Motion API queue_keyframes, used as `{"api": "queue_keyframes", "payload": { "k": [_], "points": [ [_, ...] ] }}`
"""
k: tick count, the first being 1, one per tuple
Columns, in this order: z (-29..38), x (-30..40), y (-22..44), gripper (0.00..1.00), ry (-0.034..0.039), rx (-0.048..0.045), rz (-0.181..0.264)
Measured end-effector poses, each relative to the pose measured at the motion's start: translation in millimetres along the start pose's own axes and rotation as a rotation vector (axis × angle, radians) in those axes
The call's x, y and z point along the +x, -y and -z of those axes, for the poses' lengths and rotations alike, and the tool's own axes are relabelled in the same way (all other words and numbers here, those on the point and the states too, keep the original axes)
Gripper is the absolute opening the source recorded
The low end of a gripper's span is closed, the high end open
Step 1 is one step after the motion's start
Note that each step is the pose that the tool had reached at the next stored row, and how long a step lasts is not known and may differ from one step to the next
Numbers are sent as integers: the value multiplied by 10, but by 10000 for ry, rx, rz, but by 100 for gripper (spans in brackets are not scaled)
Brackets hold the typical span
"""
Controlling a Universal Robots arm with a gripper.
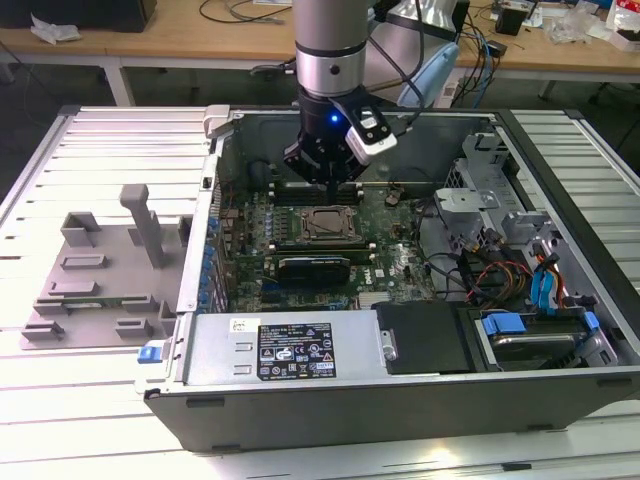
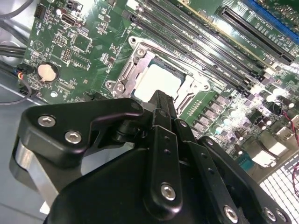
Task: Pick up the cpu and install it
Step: 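Install the second cpu locking lever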
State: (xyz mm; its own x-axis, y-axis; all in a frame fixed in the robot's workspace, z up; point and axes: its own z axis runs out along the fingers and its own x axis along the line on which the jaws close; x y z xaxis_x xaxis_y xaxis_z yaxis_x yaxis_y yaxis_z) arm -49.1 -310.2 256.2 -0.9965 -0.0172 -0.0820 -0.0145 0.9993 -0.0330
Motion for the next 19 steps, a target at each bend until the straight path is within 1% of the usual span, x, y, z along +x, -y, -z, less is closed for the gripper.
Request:
{"api": "queue_keyframes", "payload": {
  "k": [3,5,6,8,9,11,13,16,19],
  "points": [
    [8,-1,2,11,-1,0,2],
    [7,0,29,11,-1,0,0],
    [6,0,63,11,-1,0,1],
    [5,1,97,11,-1,1,1],
    [3,2,145,11,-1,0,0],
    [1,3,215,11,0,0,-1],
    [-1,4,255,11,-1,0,-2],
    [-4,6,370,11,-1,1,-4],
    [-6,6,421,11,0,0,-4]
  ]
}}
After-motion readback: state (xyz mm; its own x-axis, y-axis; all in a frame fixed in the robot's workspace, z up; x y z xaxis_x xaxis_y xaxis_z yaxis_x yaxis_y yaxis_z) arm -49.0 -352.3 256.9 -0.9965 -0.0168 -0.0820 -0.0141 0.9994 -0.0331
